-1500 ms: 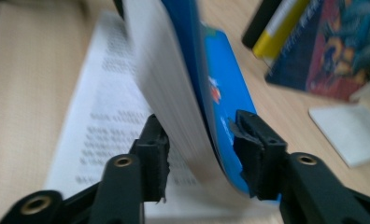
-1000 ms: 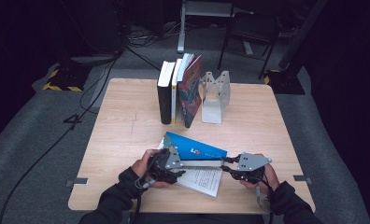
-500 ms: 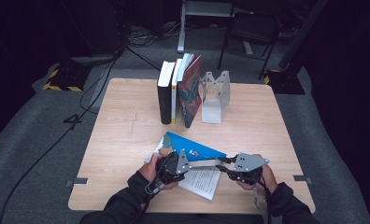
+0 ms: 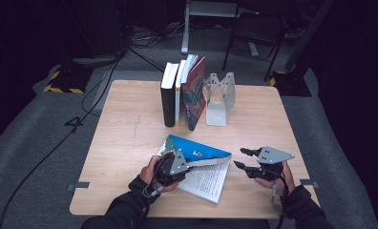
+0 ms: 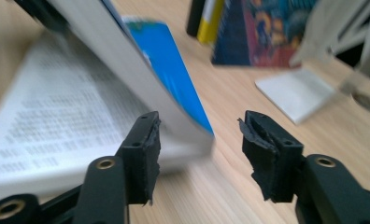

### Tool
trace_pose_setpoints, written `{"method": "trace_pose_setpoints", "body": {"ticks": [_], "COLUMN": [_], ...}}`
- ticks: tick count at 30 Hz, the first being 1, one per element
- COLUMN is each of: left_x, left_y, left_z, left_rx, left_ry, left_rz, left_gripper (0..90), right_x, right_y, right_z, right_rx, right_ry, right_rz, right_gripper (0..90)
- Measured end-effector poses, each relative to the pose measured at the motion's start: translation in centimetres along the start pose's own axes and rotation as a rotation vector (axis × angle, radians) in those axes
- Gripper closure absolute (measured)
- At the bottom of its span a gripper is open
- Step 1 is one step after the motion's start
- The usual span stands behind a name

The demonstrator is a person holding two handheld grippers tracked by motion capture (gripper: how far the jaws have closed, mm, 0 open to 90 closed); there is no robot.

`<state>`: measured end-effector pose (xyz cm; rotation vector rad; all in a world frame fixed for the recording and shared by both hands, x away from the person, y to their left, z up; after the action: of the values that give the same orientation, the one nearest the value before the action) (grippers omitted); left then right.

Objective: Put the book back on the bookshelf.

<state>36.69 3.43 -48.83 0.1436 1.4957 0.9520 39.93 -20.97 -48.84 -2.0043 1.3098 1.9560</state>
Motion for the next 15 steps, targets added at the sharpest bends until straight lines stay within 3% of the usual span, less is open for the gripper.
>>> {"method": "trace_pose_setpoints", "body": {"ticks": [2,4,6,8,12,15], "left_x": [-0.1,-0.2,-0.3,-0.4,-0.5,-0.6], "left_y": [0.4,0.6,1.1,1.4,1.8,2.0], "left_z": [0.3,0.4,0.7,0.9,1.2,1.2], "left_rx": [0.005,0.008,0.01,0.012,0.02,0.026], "left_ry": [0.018,0.022,0.041,0.047,0.068,0.068], "left_rz": [-0.021,-0.03,-0.054,-0.066,-0.089,-0.096], "left_gripper": [71.1,71.1,71.2,71.5,71.7,71.6], "right_x": [1.2,1.9,3.2,3.5,3.6,2.9], "right_y": [-0.5,-0.8,-2.0,-2.7,-3.9,-4.3], "right_z": [-0.3,-0.2,0.0,0.6,2.4,4.3], "right_rx": [-0.029,-0.039,-0.051,-0.089,-0.161,-0.231], "right_ry": [-0.045,-0.039,-0.025,-0.042,-0.016,-0.001], "right_rz": [0.039,0.063,0.133,0.143,0.162,0.119], "right_gripper": [45.7,45.5,44.1,43.5,40.7,41.7]}}
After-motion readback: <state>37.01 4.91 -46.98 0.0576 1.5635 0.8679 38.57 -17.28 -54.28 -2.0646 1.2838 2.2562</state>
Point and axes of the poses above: each handheld gripper's, and its own axes: y roughly backward along the jaws, x roughly out of its underside, z roughly to its left, the point moved 8 cm from there along -y, roughly forward along the jaws, and after that the axes turned 3 degrees about x, right-handed, at the moved point
